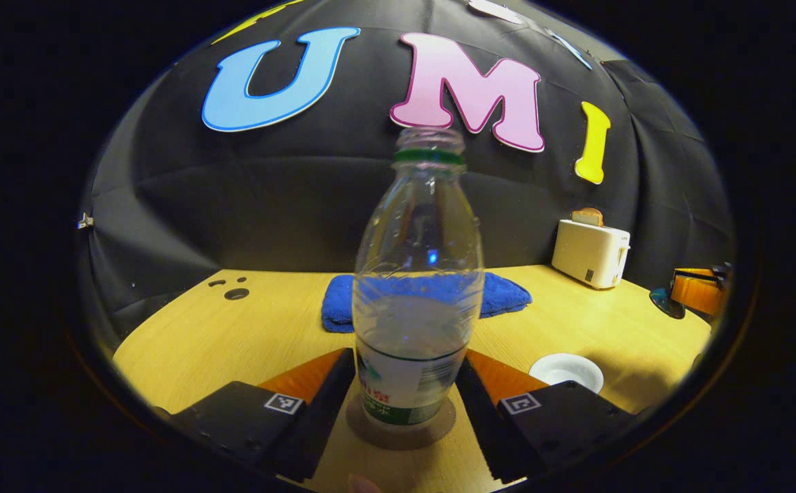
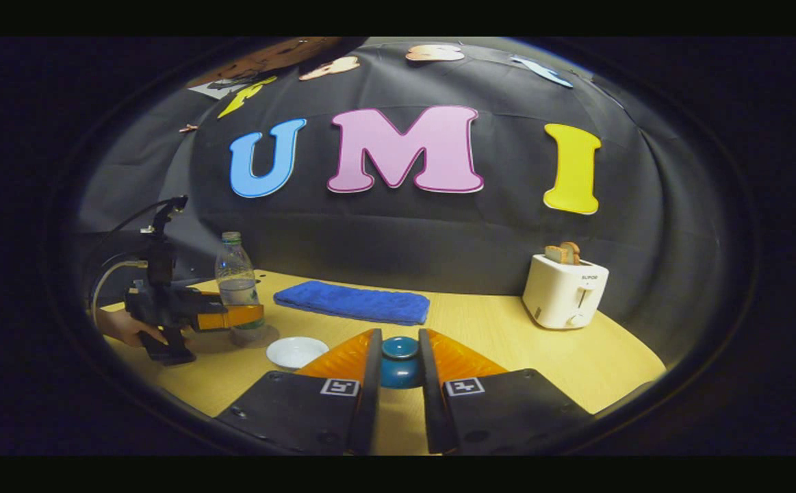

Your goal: Open the teacup lid with one hand, grasp the water bottle and pour water into the teacup with the other hand; after pouring, place the water bottle on the coaster and then close the teacup lid.

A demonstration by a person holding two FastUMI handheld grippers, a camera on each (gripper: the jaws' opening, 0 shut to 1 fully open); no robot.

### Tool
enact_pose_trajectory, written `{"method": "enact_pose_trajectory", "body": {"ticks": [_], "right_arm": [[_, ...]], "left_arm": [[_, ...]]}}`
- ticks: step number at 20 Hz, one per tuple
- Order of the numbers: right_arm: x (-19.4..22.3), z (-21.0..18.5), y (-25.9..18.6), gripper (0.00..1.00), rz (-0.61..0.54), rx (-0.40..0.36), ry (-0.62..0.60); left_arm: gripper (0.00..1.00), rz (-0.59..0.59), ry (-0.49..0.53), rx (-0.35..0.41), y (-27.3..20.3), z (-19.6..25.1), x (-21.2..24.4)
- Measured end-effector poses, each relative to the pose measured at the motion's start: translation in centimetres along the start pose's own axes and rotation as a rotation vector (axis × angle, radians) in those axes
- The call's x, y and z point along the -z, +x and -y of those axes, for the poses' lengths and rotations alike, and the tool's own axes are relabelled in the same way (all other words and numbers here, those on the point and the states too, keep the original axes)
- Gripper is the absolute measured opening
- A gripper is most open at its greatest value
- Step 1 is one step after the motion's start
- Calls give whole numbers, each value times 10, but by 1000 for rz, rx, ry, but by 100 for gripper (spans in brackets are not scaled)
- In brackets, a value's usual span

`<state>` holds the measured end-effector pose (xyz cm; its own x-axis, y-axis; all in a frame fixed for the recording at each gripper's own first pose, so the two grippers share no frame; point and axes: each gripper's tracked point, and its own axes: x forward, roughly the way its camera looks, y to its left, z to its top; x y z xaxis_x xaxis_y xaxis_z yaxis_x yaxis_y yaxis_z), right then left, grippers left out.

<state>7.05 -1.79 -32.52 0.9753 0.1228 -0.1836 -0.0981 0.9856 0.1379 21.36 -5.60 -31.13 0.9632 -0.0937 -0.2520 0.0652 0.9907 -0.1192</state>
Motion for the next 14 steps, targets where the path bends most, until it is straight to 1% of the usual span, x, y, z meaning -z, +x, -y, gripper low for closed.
{"method": "enact_pose_trajectory", "body": {"ticks": [3, 4, 5, 6, 7, 8, 10, 12, 13, 14], "right_arm": [[-1, -13, 5, 30, 1, -21, 16], [-1, -18, 7, 26, 3, -29, 17], [-1, -24, 10, 26, 5, -38, 18], [0, -31, 13, 31, 6, -49, 22], [1, -39, 17, 26, 7, -60, 27], [2, -47, 21, 36, 5, -73, 34], [7, -64, 29, 36, 1, -97, 45], [12, -81, 37, 31, -6, -120, 46], [15, -88, 40, 26, -12, -129, 44], [20, -96, 44, 36, -18, -139, 41]], "left_arm": [[92, -9, 22, 4, -6, 0, 4], [94, -13, 31, 7, -8, 1, 4], [93, -19, 39, 9, -11, 1, 7], [93, -24, 45, 13, -15, 0, 9], [93, -28, 49, 15, -19, 0, 11], [93, -32, 51, 16, -23, 0, 12], [94, -38, 48, 19, -33, -1, 15], [94, -43, 46, 19, -44, -4, 19], [94, -45, 46, 19, -49, -6, 19], [94, -45, 46, 18, -53, -7, 20]]}}
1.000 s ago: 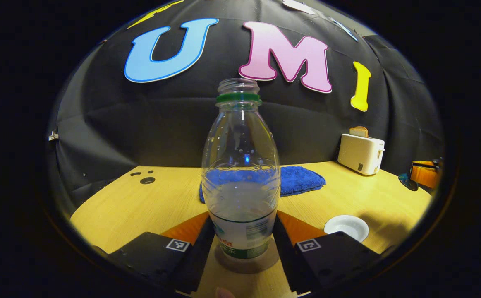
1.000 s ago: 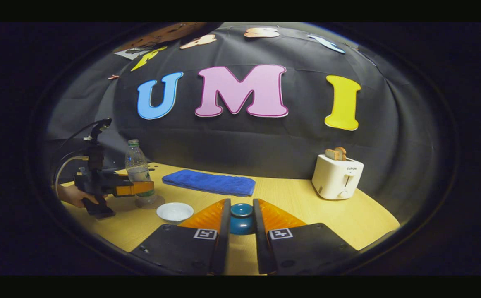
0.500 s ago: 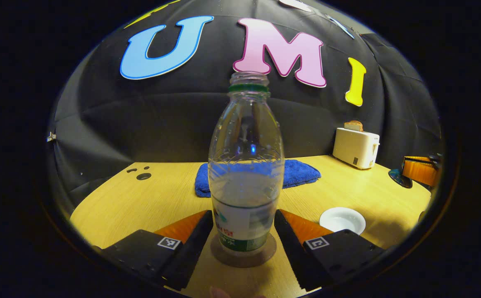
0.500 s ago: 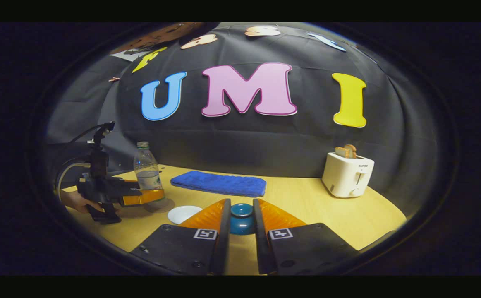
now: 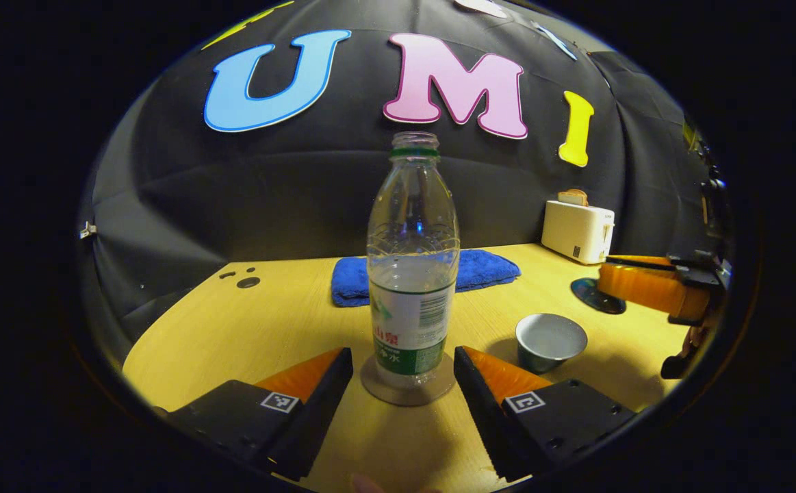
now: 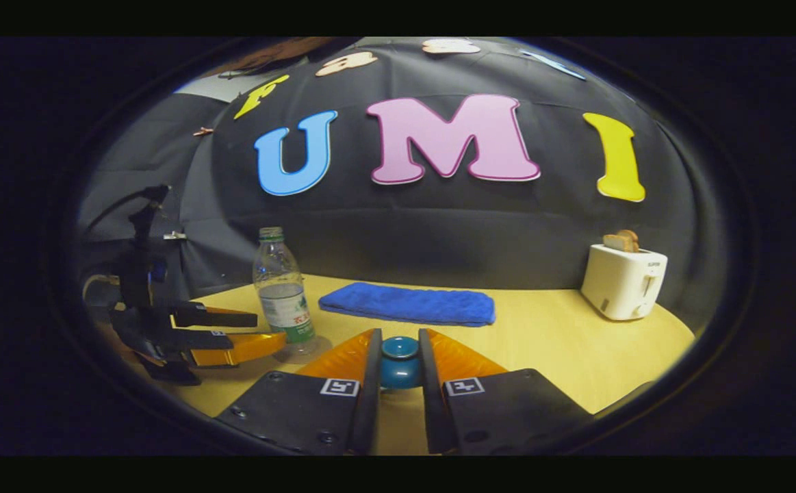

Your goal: Open the teacup lid with one hand, grasp the water bottle and pour water into the teacup with the other hand; after pouring, place the water bottle on the coaster and then close the teacup lid.

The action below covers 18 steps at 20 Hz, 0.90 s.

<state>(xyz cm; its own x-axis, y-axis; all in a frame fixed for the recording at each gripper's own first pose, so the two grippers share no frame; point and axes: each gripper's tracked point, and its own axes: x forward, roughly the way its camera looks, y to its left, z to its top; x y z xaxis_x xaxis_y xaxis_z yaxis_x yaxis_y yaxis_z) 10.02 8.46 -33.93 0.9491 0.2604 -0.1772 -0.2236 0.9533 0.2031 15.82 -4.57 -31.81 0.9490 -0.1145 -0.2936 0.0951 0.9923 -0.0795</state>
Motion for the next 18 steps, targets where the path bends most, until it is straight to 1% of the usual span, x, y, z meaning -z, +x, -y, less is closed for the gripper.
{"method": "enact_pose_trajectory", "body": {"ticks": [5, 9, 10, 13, 14, 16, 17, 18], "right_arm": [[19, -19, 17, 36, -37, -13, -3], [32, -21, 26, 36, -69, -9, 11], [34, -21, 27, 31, -78, -6, 13], [41, -22, 29, 31, -94, -2, 15], [41, -22, 30, 36, -95, -1, 6], [42, -24, 30, 36, -99, 1, -12], [43, -24, 30, 31, -100, 4, -19], [43, -23, 30, 32, -103, 9, -23]], "left_arm": [[94, 5, -6, 4, -20, -8, 0], [94, 14, -8, 0, -28, -18, -1], [93, 14, -7, -3, -27, -20, 0], [94, 15, -5, -8, -28, -24, 0], [94, 15, -4, -8, -29, -26, 0], [94, 15, 1, -8, -29, -26, -1], [93, 15, 3, -9, -29, -25, -2], [94, 16, 6, -9, -30, -25, -4]]}}
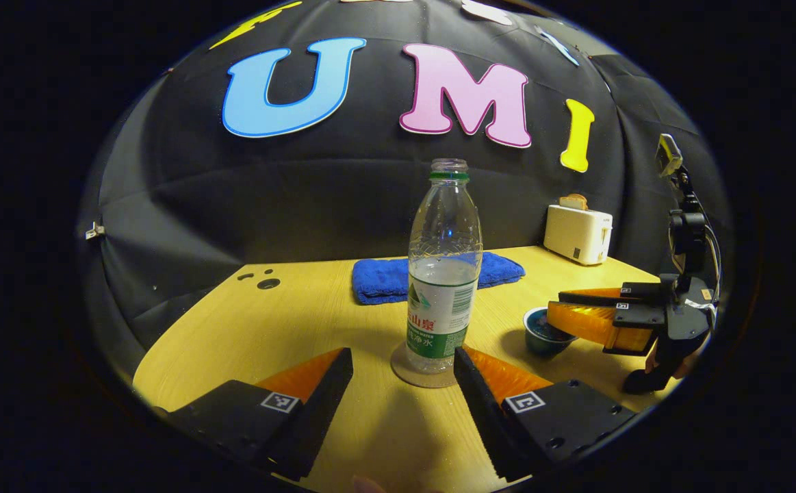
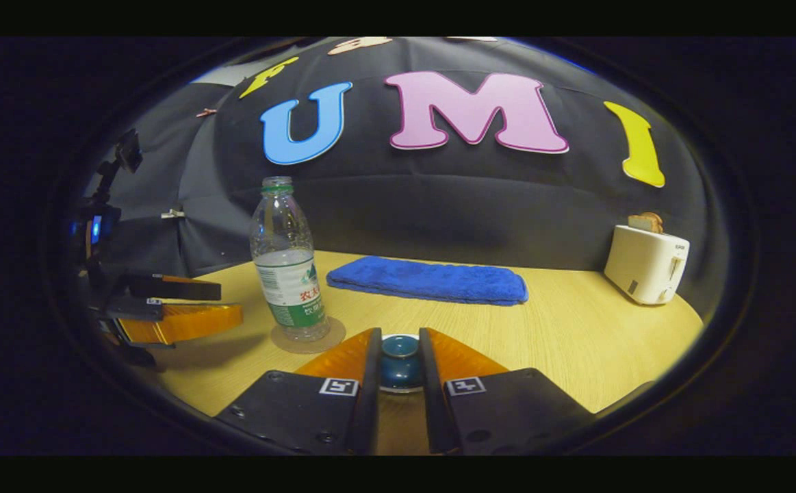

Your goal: Open the teacup lid with one hand, grasp the water bottle and pour water into the teacup with the other hand; after pouring, place the water bottle on the coaster and then close the teacup lid.

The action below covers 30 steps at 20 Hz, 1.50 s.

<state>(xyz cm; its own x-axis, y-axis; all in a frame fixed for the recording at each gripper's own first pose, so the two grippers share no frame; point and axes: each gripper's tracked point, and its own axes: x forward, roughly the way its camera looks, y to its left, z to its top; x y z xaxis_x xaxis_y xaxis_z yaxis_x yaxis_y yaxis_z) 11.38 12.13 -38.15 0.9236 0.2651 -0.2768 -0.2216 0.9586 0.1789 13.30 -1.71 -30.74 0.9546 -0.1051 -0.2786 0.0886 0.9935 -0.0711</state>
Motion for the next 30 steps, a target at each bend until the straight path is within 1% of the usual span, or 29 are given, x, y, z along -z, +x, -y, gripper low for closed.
{"method": "enact_pose_trajectory", "body": {"ticks": [1, 2, 3, 5, 7, 11, 15, 18, 20, 22, 25, 27, 30], "right_arm": [[0, 0, 0, 35, -1, 2, 1], [1, 2, 0, 39, -5, 11, 5], [1, 4, 0, 42, -11, 17, 13], [-6, 4, -4, 69, -12, 14, 51], [-28, 7, -15, 98, 10, 28, 69], [-99, 17, -54, 97, 68, 69, 41], [-170, 21, -96, 97, 112, 83, -7], [-214, 20, -124, 97, 146, 84, -12], [-244, 18, -146, 97, 175, 82, -14], [-265, 18, -166, 96, 196, 86, -23], [-286, 24, -196, 98, 221, 105, -19], [-293, 31, -214, 98, 234, 120, -14], [-292, 40, -235, 98, 231, 138, -32]], "left_arm": [[98, -1, 4, -1, 0, 1, -1], [93, -1, 9, -3, -1, 1, -3], [94, -1, 12, -6, -3, 1, -6], [94, 9, 15, -13, -9, 3, -17], [94, 26, 10, -22, -17, 5, -35], [93, 58, -31, -37, -44, 16, -82], [93, 84, -80, -60, -76, 20, -133], [93, 108, -60, -91, -97, 15, -170], [94, 133, -38, -96, -109, 17, -195], [94, 153, -21, -97, -121, 20, -215], [94, 178, -22, -82, -137, 29, -237], [94, 189, -26, -78, -146, 36, -246], [93, 207, -23, -76, -156, 46, -252]]}}
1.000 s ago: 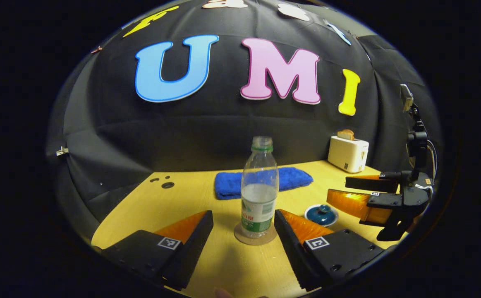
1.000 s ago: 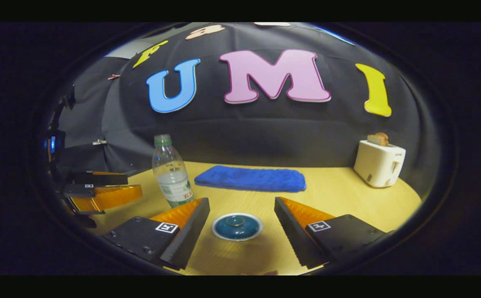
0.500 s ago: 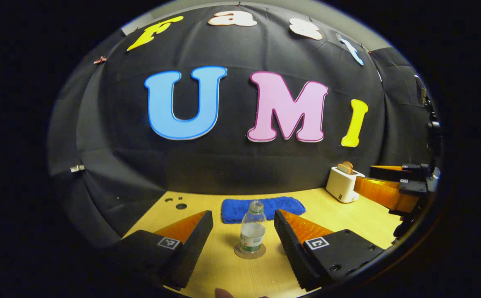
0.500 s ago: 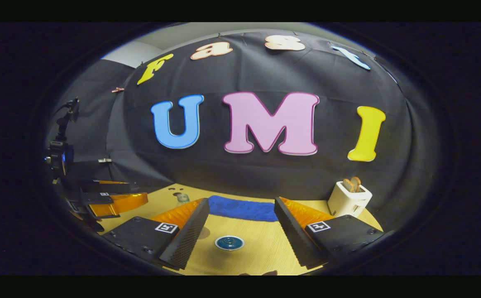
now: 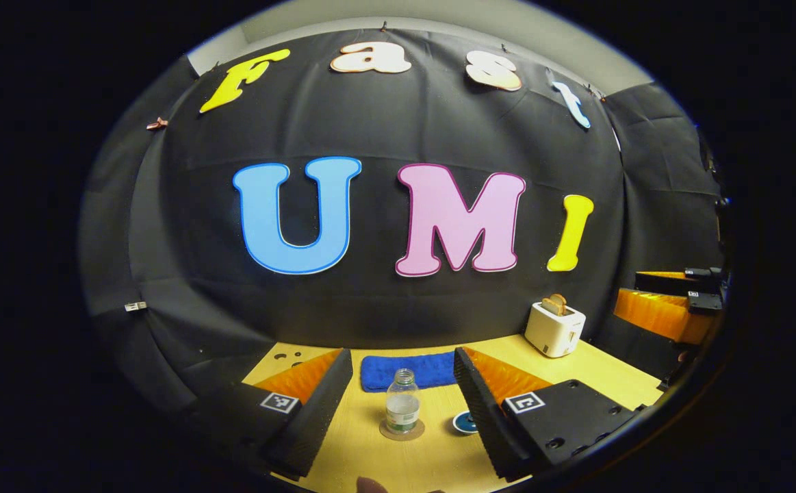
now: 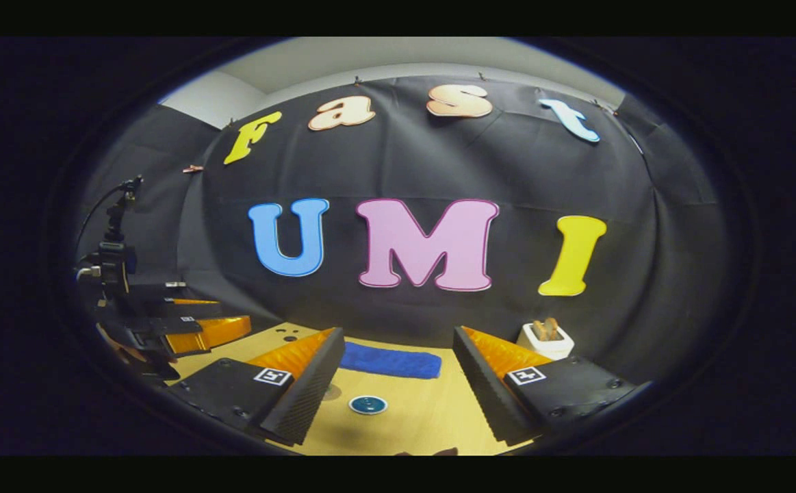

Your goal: Open the teacup lid with one hand, grasp the water bottle and pour water into the teacup with the other hand; after pouring, place the water bottle on the coaster and then close the teacup lid.

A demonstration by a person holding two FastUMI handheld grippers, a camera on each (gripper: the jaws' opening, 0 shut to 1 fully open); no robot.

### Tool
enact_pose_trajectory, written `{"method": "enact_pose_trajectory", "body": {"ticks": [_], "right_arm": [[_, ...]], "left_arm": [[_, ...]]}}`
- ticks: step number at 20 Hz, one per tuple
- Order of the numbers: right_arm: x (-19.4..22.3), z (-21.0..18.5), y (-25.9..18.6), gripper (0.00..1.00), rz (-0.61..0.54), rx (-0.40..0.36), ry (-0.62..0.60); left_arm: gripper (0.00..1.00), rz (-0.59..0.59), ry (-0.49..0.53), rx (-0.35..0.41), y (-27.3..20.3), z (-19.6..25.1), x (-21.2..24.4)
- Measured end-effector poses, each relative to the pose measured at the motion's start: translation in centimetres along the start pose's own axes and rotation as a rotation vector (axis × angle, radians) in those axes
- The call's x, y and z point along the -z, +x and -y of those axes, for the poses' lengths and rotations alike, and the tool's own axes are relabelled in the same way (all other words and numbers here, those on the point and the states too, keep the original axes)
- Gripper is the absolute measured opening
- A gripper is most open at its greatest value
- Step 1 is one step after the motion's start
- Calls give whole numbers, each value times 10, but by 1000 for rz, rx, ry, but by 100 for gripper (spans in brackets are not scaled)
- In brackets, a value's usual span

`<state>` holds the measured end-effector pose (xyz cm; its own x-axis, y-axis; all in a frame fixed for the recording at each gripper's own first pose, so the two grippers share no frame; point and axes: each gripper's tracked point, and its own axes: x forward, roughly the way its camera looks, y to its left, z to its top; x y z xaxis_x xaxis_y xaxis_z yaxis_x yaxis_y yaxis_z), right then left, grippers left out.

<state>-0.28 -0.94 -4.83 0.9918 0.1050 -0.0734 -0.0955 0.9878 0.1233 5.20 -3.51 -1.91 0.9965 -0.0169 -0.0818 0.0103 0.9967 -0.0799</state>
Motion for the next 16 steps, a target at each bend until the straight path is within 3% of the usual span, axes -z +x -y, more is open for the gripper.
{"method": "enact_pose_trajectory", "body": {"ticks": [16], "right_arm": [[-12, 18, -18, 98, 13, -21, 5]], "left_arm": [[94, -6, -1, -29, -21, 14, -4]]}}
